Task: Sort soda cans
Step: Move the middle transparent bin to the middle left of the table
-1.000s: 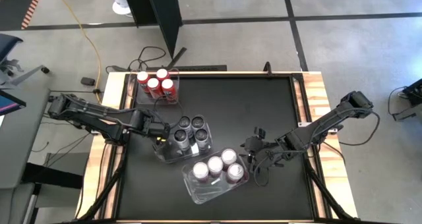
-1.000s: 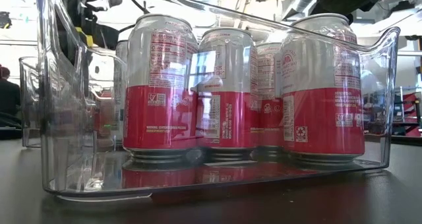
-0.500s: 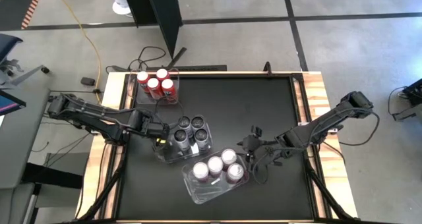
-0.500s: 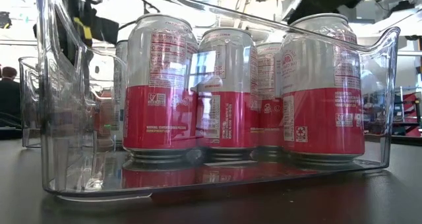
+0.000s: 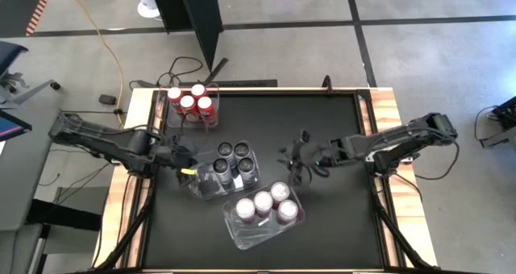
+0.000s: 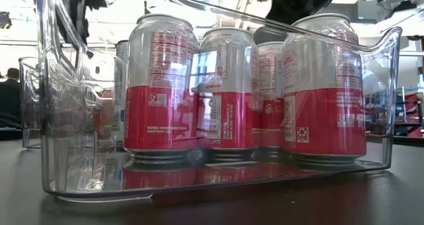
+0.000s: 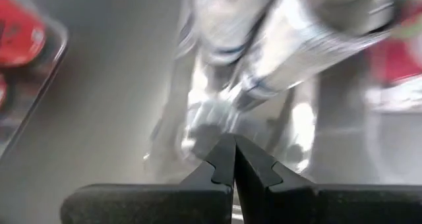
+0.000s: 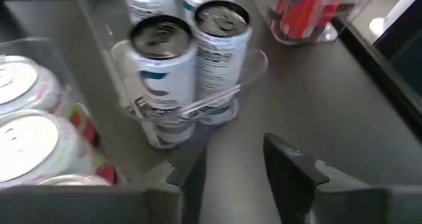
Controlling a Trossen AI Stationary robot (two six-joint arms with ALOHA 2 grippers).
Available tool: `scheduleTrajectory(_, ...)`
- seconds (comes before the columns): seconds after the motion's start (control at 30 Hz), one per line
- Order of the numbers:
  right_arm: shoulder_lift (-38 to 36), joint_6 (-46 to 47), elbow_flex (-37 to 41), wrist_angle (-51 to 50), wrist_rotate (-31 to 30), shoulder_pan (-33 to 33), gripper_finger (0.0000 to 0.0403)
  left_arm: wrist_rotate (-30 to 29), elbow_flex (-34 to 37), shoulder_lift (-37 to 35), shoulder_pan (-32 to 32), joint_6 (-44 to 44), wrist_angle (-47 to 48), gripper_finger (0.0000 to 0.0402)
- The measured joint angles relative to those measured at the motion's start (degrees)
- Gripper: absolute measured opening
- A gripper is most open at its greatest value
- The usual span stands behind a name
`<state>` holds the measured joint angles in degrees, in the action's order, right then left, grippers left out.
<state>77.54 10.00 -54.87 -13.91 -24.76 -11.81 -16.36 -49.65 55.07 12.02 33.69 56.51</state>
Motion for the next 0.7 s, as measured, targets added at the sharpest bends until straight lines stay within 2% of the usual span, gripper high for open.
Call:
scheduleTrajectory(0.13, 1.3, -0.5, 0.0, 0.2, 6.8, 5.8, 0.013, -1.2, 0.0, -4.0, 3.5, 0.0, -4.1, 0.0)
scheduleTrajectory(0.3, 5.6, -3.2, 0.0, 2.1, 12.8, 10.4, 0.0025, -7.8, -0.1, -7.4, 10.4, 1.3, -7.8, 0.0)
scheduleTrajectory(0.33, 6.6, -3.8, 0.0, 2.9, 13.7, 11.0, 0.0014, -9.3, -0.1, -7.5, 11.8, 2.5, -7.6, 0.0)
scheduleTrajectory(0.5, 11.6, -4.5, -1.5, 4.1, 18.6, 13.3, 0.0012, -13.5, 1.3, -6.7, 18.0, 9.4, -7.6, 0.0)
scheduleTrajectory(0.7, 19.6, -6.3, -9.1, 0.7, 22.5, 13.9, 0.0004, -15.4, 3.5, -2.0, 24.4, 19.3, -8.3, 0.0)
